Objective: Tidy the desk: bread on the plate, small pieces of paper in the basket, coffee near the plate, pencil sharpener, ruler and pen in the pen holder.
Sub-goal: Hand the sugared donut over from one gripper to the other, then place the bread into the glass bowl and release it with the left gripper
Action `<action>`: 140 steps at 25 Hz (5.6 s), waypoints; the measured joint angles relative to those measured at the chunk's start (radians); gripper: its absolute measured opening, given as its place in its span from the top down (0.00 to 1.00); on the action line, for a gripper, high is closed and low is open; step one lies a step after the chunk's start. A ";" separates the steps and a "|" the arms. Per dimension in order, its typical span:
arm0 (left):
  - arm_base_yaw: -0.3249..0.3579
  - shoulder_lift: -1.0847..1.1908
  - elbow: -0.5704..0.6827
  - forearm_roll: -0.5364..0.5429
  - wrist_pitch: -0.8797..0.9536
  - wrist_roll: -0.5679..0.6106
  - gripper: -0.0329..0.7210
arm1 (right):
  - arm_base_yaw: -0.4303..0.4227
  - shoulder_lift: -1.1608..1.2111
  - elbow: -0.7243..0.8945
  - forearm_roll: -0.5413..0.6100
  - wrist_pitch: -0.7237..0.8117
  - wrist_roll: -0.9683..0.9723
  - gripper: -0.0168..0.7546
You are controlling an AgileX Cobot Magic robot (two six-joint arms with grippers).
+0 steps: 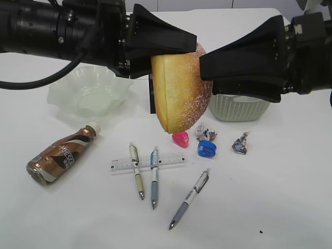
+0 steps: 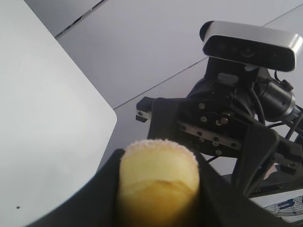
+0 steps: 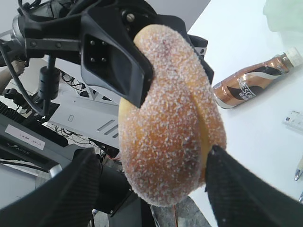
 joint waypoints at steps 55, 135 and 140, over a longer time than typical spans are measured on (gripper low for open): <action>0.165 0.000 0.000 0.247 0.000 -0.007 0.60 | -0.210 0.000 0.000 -0.764 -0.497 0.356 0.28; 0.220 0.399 -0.202 1.809 -1.378 -1.280 0.30 | -0.210 0.018 0.000 -1.752 -0.220 1.325 0.28; 0.220 0.401 -0.215 1.809 -1.331 -1.280 0.29 | -0.210 0.018 0.000 -1.752 -0.216 1.325 0.28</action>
